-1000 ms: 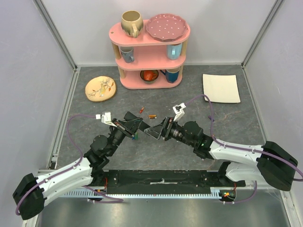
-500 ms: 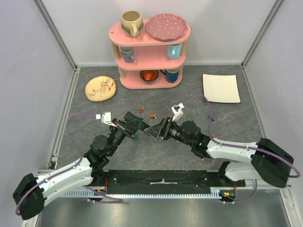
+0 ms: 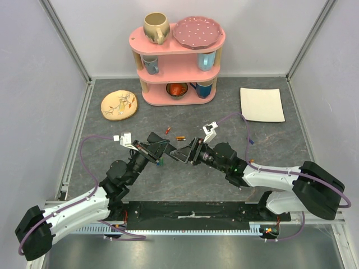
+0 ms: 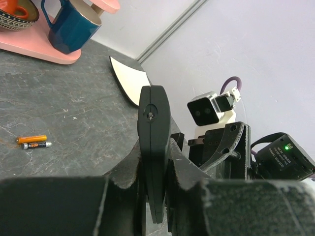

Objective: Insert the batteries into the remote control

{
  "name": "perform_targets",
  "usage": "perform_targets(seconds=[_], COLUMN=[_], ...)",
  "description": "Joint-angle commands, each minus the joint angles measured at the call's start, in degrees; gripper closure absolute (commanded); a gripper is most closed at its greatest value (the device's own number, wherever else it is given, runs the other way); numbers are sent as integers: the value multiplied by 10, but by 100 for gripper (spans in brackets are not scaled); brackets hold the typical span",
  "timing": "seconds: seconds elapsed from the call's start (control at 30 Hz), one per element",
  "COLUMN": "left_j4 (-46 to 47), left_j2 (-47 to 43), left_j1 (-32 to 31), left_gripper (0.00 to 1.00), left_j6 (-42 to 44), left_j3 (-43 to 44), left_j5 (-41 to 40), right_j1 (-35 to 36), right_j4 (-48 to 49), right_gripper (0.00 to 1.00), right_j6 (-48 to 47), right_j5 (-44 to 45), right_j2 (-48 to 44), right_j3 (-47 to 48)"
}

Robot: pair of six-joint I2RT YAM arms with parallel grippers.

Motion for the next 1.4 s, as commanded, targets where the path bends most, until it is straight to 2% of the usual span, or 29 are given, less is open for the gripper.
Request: perform_targets(seconds=[0.0,0.23,0.63,1.37], left_j4=[36,36,38,38], left_j2=[-5,-5,-6,-9], left_j1=[1,1,1,1], left_gripper=[98,98,98,98], left_j6=[22,21,19,18], left_j3=[1,-1,-1,1], left_j5=[0,0,-1,-4], right_j1=[-3,-6,-8,-8], right_j4=[44,52,57,58], right_gripper=[23,24,41,49], right_j6=[8,13,14,13], right_j5=[-4,-4,-7,-10], right_j2=[7,8,11,10], right_j3=[15,15,7,-1])
